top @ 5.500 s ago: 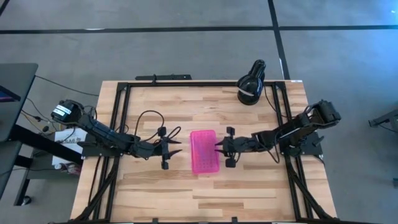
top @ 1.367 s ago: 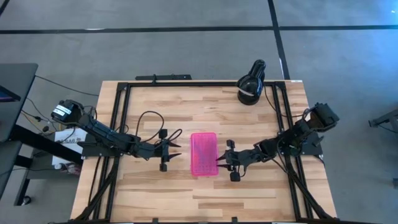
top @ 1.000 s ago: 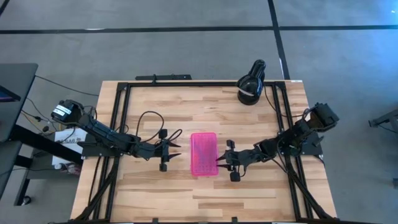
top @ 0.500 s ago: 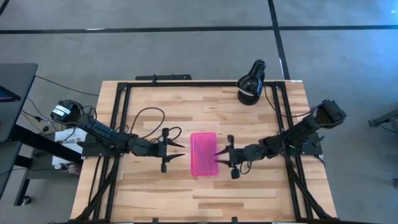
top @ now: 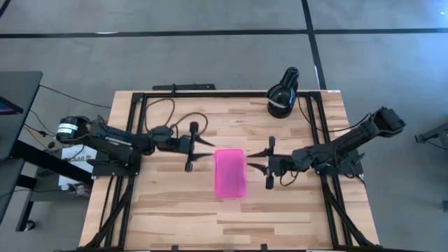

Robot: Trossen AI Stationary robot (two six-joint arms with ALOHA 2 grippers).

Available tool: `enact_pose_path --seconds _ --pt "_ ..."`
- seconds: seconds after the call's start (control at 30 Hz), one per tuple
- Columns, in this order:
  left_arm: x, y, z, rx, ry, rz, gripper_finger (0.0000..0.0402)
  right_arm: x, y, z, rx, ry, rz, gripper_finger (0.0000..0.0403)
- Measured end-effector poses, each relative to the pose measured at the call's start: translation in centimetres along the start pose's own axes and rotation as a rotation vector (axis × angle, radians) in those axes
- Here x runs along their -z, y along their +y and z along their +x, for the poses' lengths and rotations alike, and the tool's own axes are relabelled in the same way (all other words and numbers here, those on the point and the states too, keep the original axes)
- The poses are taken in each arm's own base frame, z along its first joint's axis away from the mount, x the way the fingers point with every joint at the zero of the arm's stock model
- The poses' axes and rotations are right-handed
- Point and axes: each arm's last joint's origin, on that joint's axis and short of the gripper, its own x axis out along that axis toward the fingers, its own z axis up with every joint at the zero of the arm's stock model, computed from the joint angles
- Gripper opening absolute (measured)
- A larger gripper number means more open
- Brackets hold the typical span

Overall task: Pick & place school supplies into a supply box
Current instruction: Return to Home Position

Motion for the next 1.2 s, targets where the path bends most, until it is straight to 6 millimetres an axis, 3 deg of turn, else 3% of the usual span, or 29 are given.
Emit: enact_pose_path --seconds 0.2,0.47,0.7,0.93,1.2 --pt "0.2 1.0 -2.1 -0.047 0.037 0.004 0.0139 0.5 -1.7 -0.9 0.03 0.091 0.029 0.0109" --pt "-0.8 0.1 -7.8 -0.122 -0.055 0.038 0.0139 -0.1 -3.8 -2.3 0.015 0.051 0.04 0.0109" --pt "0.9 -1.2 -11.4 -0.155 -0.092 0.01 0.0139 0.0 -5.3 -2.5 0.009 0.017 0.046 0.0109" --pt "2.1 -1.8 -13.0 -0.186 -0.087 -0.019 0.0139 0.2 -6.0 -2.3 -0.019 0.0 0.057 0.0109" --pt "2.3 -2.2 -13.7 -0.176 -0.077 -0.052 0.0139 0.2 -5.9 -2.3 -0.024 -0.001 0.061 0.0109"
